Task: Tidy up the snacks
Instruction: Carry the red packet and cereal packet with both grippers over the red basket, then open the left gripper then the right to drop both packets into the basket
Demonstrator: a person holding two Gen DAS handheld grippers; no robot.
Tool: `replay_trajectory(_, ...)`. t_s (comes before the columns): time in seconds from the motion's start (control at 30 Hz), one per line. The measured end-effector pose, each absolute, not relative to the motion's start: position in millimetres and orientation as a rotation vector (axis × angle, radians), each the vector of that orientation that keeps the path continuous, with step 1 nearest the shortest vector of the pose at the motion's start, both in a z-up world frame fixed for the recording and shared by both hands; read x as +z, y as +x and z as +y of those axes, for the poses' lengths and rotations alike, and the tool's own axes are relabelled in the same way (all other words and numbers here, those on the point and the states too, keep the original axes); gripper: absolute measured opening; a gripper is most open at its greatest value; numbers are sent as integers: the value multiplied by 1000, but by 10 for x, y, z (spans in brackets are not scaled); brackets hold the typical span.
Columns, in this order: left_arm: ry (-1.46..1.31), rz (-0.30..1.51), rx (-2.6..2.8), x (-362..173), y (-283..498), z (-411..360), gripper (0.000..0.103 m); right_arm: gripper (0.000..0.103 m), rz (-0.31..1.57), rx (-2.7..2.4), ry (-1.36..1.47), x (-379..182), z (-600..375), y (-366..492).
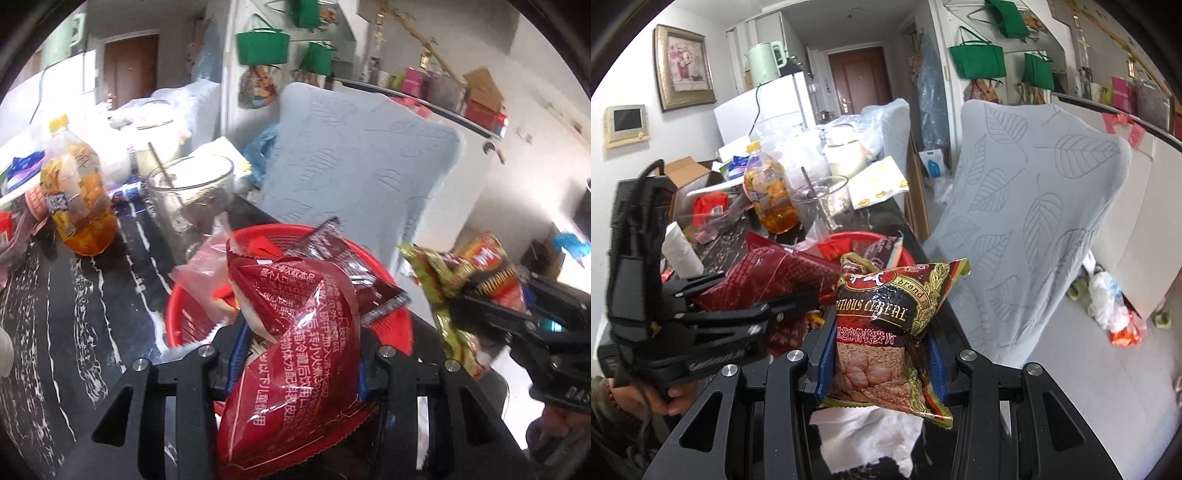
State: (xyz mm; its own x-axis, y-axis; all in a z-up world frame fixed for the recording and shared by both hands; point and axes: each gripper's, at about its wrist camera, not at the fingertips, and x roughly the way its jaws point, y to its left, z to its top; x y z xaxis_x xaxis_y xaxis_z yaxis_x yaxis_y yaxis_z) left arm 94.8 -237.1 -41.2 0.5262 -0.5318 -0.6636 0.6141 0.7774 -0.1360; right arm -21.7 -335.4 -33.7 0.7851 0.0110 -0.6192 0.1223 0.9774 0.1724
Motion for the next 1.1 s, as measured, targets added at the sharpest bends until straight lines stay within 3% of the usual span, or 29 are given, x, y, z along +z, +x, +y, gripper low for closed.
replay_trajectory(0.47, 200, 767, -723, -463, 947, -2470, 47, 40, 673, -42, 216, -370, -3340, -91)
replay_trajectory(0.53, 196, 766, -719, -431, 949, -2453, 57, 40, 669, -37, 217, -357, -3331, -81)
replay_trajectory(0.57, 197, 761, -711, -410, 945, -2445, 70, 40, 667, -34, 217, -346, -3327, -72)
replay_trajectory(0.63, 198, 722, -683, -328, 907, -2402, 80, 40, 663, -31, 216, -331, -3328, -58)
replay_trajectory(1.1, 141, 707, -625, -18, 1041, -2033, 80, 41, 626, 13, 162, -147, -3208, 224)
